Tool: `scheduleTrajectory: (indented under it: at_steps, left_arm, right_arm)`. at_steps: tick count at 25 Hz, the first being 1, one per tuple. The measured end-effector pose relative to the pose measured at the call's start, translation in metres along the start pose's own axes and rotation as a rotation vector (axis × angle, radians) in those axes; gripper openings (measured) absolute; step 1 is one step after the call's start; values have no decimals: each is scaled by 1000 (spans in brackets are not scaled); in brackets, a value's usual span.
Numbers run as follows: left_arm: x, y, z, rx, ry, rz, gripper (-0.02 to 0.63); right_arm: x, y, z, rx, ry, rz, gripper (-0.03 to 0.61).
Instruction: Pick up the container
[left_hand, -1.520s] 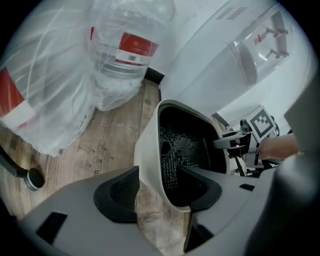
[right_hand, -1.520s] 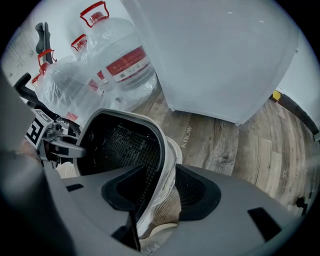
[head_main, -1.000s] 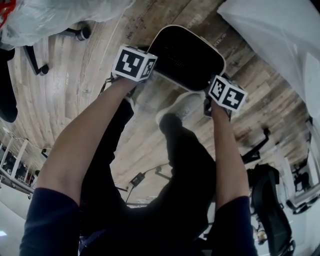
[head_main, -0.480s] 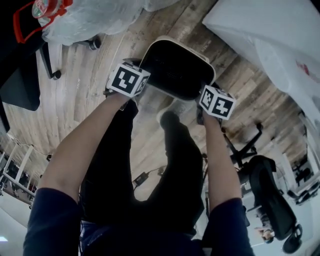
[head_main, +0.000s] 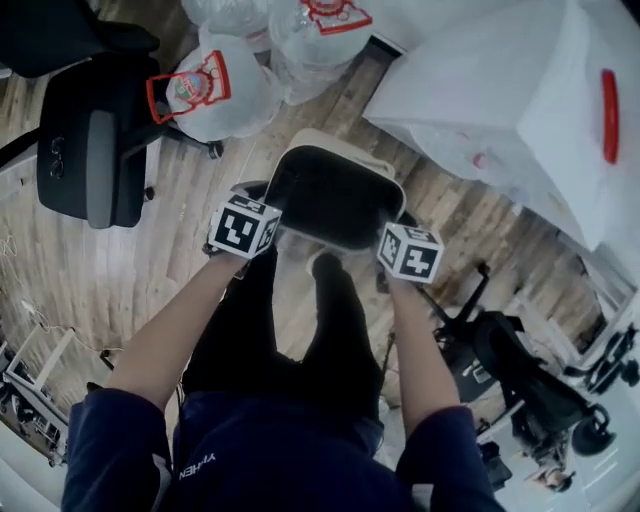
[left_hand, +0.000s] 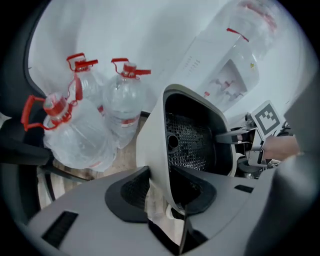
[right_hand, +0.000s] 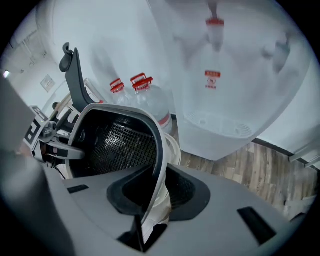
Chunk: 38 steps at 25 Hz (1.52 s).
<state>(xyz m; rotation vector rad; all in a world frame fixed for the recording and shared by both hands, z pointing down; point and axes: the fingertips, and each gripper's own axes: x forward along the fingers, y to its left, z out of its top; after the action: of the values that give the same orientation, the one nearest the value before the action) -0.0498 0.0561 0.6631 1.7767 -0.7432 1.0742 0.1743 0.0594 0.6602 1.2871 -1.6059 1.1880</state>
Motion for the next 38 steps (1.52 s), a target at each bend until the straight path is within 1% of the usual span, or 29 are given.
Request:
scheduleTrajectory:
  at_steps: [4, 7, 12, 18, 23, 27, 38]
  left_arm:
    - [-67, -30, 8, 1, -23, 2, 156]
    - [-109, -47, 14, 2, -40, -6, 156]
    - [-166, -72, 17, 3, -70, -13, 158]
    - [-222, -95, 19, 34, -105, -8, 161]
    - [-247, -107, 19, 29, -145, 3, 160]
    - [-260, -113, 21, 29, -166, 8, 158]
    - [-272, -115, 22, 21, -188, 9, 153]
  right_arm:
    - [-72, 19, 18, -6, -31, -1, 91]
    - [-115, 33, 27, -7, -51, 11, 91]
    - [-174, 48, 34, -22, -81, 5, 92]
    - [-229, 65, 39, -27, -116, 0, 91]
    - [-261, 71, 50, -28, -180, -17, 83]
    - [-275, 75, 54, -21, -207, -25, 80]
    - [-285, 79, 54, -23, -229, -38, 78]
